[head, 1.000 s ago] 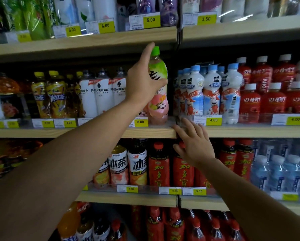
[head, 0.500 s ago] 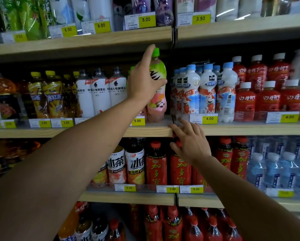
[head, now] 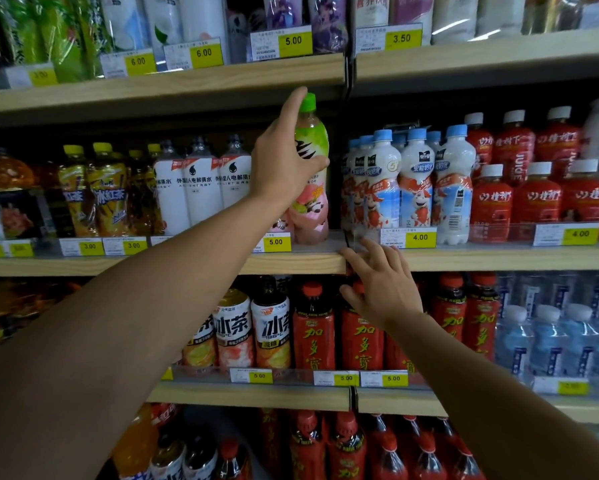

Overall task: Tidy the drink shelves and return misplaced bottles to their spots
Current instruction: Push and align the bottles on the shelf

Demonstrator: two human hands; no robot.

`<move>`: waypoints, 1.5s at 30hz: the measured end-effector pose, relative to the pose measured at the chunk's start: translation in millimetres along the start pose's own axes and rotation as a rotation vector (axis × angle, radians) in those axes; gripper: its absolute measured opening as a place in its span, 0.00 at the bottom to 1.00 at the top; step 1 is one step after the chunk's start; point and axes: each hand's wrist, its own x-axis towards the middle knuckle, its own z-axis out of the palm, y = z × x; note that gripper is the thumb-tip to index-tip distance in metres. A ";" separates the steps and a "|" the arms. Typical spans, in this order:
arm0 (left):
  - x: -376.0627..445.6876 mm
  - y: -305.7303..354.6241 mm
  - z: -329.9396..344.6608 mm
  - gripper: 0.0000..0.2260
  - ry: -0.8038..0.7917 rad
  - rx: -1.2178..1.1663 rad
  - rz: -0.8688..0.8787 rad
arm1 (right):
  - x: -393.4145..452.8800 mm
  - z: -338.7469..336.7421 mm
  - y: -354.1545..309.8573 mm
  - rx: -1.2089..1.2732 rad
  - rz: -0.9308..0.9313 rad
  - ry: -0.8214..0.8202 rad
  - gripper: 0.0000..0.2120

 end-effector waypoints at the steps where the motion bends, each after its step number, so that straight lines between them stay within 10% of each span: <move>1: 0.0 -0.8 1.2 0.44 0.003 0.000 -0.008 | 0.1 -0.3 0.0 0.001 0.002 0.001 0.32; 33: 0.8 -14.4 37.7 0.45 -0.203 0.208 -0.122 | 0.3 3.6 -0.1 -0.011 0.009 -0.009 0.34; 45: 10.7 -31.4 44.8 0.32 -0.220 0.666 0.045 | -1.7 1.7 -1.2 -0.017 0.002 -0.010 0.35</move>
